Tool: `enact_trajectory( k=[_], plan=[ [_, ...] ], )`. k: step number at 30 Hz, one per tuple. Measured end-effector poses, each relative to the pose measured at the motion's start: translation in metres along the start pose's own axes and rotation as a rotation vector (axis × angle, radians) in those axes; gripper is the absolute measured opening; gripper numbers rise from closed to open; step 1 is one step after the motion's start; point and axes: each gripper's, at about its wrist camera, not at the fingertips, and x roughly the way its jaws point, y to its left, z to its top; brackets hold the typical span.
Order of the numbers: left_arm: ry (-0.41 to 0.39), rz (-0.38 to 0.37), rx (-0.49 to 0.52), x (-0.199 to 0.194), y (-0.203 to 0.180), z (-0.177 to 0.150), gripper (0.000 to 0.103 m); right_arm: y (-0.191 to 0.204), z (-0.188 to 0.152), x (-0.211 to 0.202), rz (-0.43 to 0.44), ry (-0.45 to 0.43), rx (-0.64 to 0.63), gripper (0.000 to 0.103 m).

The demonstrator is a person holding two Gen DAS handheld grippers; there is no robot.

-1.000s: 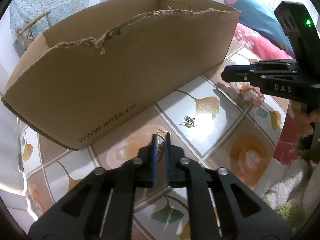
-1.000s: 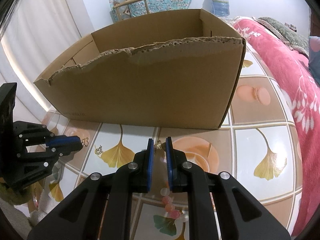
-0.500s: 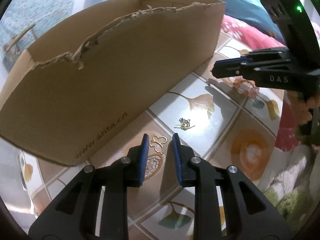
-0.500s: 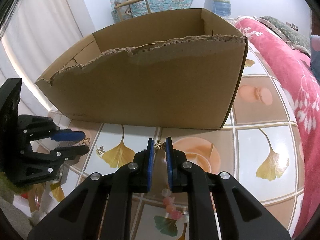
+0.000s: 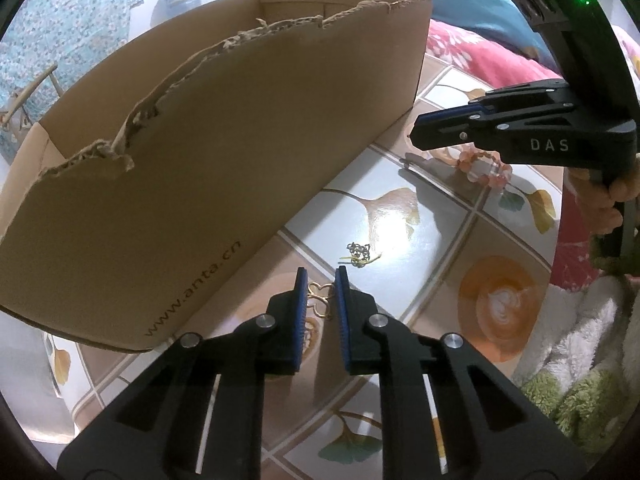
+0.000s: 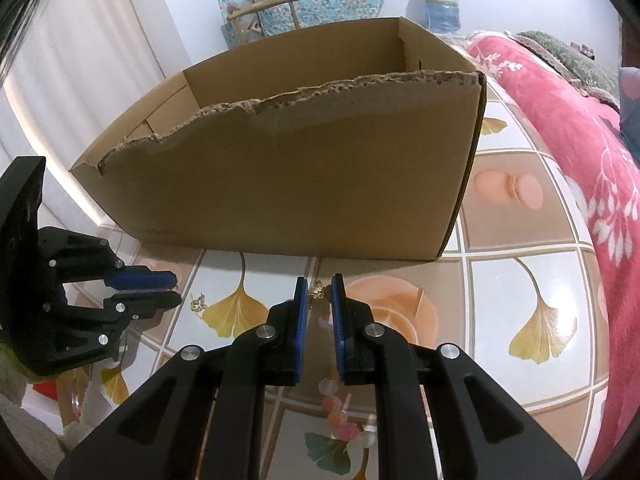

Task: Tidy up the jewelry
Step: 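Carry the held earrings over the box with both grippers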

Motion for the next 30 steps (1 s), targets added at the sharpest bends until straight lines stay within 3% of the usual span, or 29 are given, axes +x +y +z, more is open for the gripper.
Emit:
enact_trajectory(
  k=[17,24,30],
  plan=[
    [-0.057,0.046,-0.007,-0.024,-0.01,0.001,0.013,0.002,0.001,-0.007,0.008,-0.024,-0.006,0.012],
    [-0.157,0.035,-0.032,-0.06,-0.019,0.006,0.013,0.008,0.002,-0.032,0.025,-0.075,-0.033,0.012],
    [-0.282,0.013,-0.071,-0.103,-0.013,0.032,0.013,0.013,0.023,-0.072,0.098,-0.175,-0.063,0.012]
  ],
)
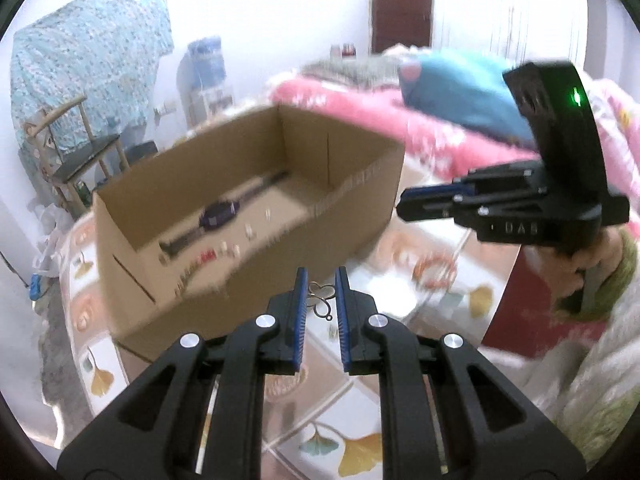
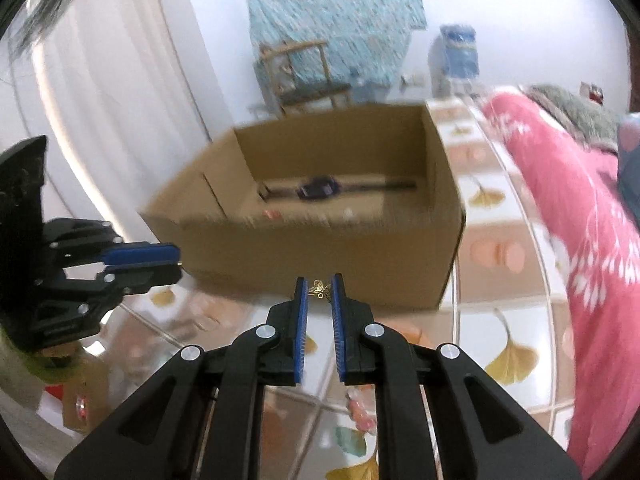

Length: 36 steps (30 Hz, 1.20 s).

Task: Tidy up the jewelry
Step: 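Carry the held earrings over the box with both grippers, then open both grippers to drop the earrings into the box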

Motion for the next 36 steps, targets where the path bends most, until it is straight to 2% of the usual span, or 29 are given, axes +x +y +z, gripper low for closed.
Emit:
enact_trajectory(
  k=[5,8,10,12,16,20,22,24,31,34,36],
  plan=[
    [-0.066,-0.007,-0.014,-0.004,0.011,0.037,0.013,0.003,0.043,-0.015,0.041,-0.092,-0.06,0.012],
    [-0.035,-0.014,-0.054,0.016,0.024,0.055,0.013,0.001,0.07,-0.004,0.059,-0.087,-0.092,0.012],
    [0.015,-0.024,-0.082,0.04,0.033,0.065,0.013,-0.003,0.086,0.013,0.057,-0.043,-0.106,0.012],
    [0.065,-0.025,-0.11,0.063,0.04,0.071,0.013,-0.012,0.101,0.041,0.067,0.043,-0.091,0.012],
    [0.17,-0.083,-0.207,0.105,0.062,0.073,0.013,-0.027,0.107,0.084,0.084,0.199,-0.058,0.012],
    [0.208,-0.074,-0.271,0.12,0.076,0.07,0.013,-0.036,0.105,0.102,0.08,0.251,-0.043,0.013],
    [0.213,-0.088,-0.306,0.122,0.083,0.068,0.016,-0.04,0.104,0.102,0.076,0.251,-0.025,0.014],
    [0.207,-0.085,-0.315,0.12,0.084,0.067,0.021,-0.047,0.106,0.102,0.081,0.239,-0.006,0.02],
    [0.17,-0.081,-0.332,0.11,0.088,0.07,0.021,-0.057,0.115,0.078,0.071,0.17,0.026,0.023],
    [0.142,-0.063,-0.328,0.098,0.088,0.072,0.022,-0.056,0.117,0.065,0.07,0.137,0.027,0.027],
    [0.115,-0.053,-0.323,0.086,0.086,0.072,0.028,-0.055,0.118,0.055,0.075,0.115,0.025,0.027]
  ],
)
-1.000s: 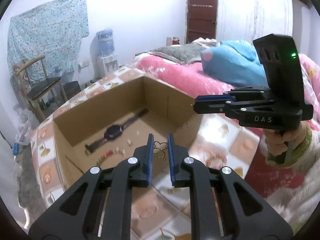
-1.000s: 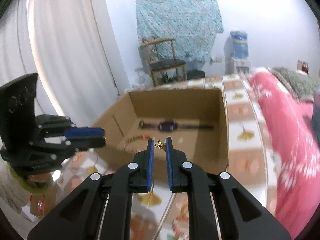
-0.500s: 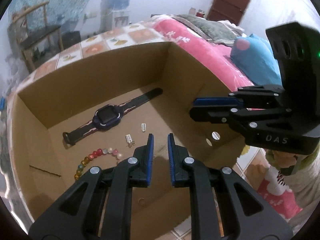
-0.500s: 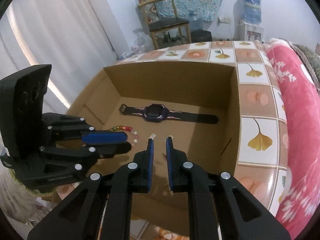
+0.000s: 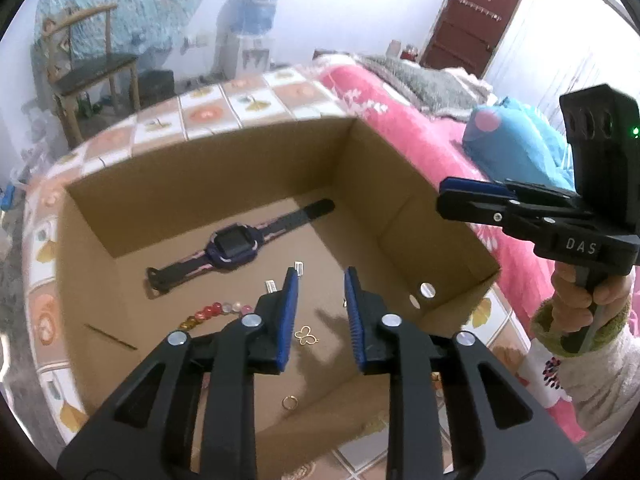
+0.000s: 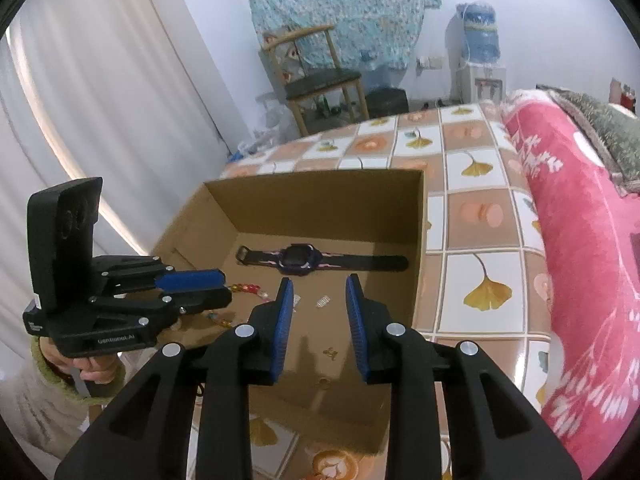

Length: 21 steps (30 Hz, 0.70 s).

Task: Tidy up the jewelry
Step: 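Open both grippers to drop the earrings into the box, then withdraw both grippers from the box toward the table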

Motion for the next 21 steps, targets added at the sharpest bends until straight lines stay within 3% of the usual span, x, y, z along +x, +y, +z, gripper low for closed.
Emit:
enact_trajectory(
  k=[4,7,10,15,21],
  plan=[
    [-0.12,0.05,0.03,-0.045,-0.007,-0.015,0.041,0.01,-0.013,-0.03,0.023,-0.065,-0.004,0.03],
    [-0.202,0.084,0.036,-0.08,-0.01,-0.037,0.053,0.017,-0.033,-0.051,0.024,-0.118,-0.009,0.044],
    [-0.253,0.116,0.029,-0.108,-0.011,-0.067,0.063,0.022,-0.061,-0.062,0.037,-0.13,0.004,0.046],
    [-0.283,0.159,0.003,-0.124,-0.013,-0.113,0.075,0.023,-0.111,-0.057,0.047,-0.078,0.073,0.047],
    [-0.223,0.141,-0.072,-0.102,-0.013,-0.158,0.075,0.024,-0.16,-0.035,0.013,0.041,0.135,0.047]
  ],
)
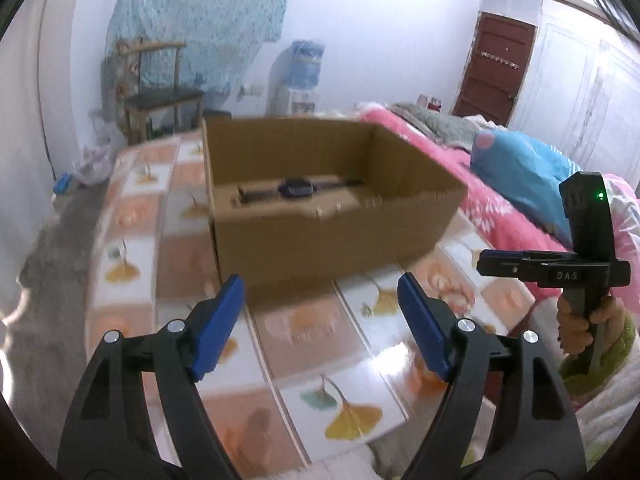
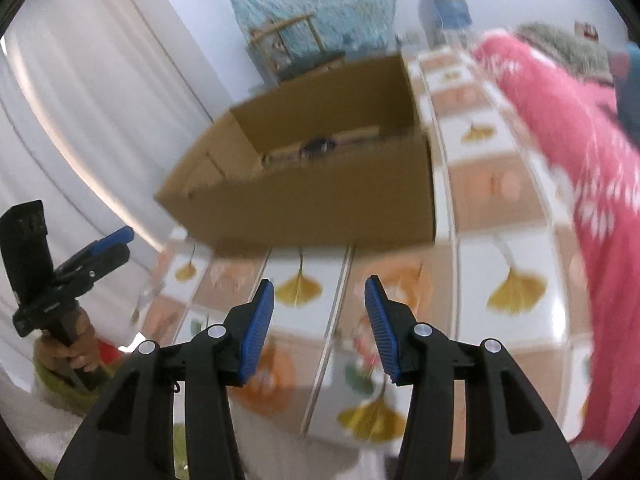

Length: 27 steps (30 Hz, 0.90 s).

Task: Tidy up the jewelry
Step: 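Withdraw both grippers from the box toward the table, then close the left gripper on a gold earring while the right gripper approaches the pink-orange bracelet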

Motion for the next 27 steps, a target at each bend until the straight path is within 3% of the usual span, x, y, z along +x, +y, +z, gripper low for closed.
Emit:
enact_trajectory(
  k=[5,10,22,23,24,27],
  plan=[
    [0.042,-0.011,0.023,0.019,-0.009,-0.018,0.075,0.006,-0.021,0.009,-0.019,0.051,0.005,0.047],
    [0.077,-0.024,0.06,0.038,-0.023,-0.027,0.075,0.011,-0.026,0.012,-0.12,0.049,-0.038,0.047],
    [0.283,0.163,0.066,0.089,-0.024,-0.031,0.076,0.006,-0.027,0.035,-0.201,0.094,-0.056,0.047],
    [0.294,0.174,0.064,0.091,-0.024,-0.032,0.079,0.007,-0.028,0.035,-0.214,0.096,-0.064,0.049],
    [0.297,0.181,0.063,0.092,-0.023,-0.033,0.083,0.007,-0.028,0.036,-0.225,0.097,-0.069,0.059],
    [0.317,0.206,0.045,0.095,-0.023,-0.036,0.084,0.009,-0.029,0.034,-0.233,0.087,-0.082,0.062]
  ],
)
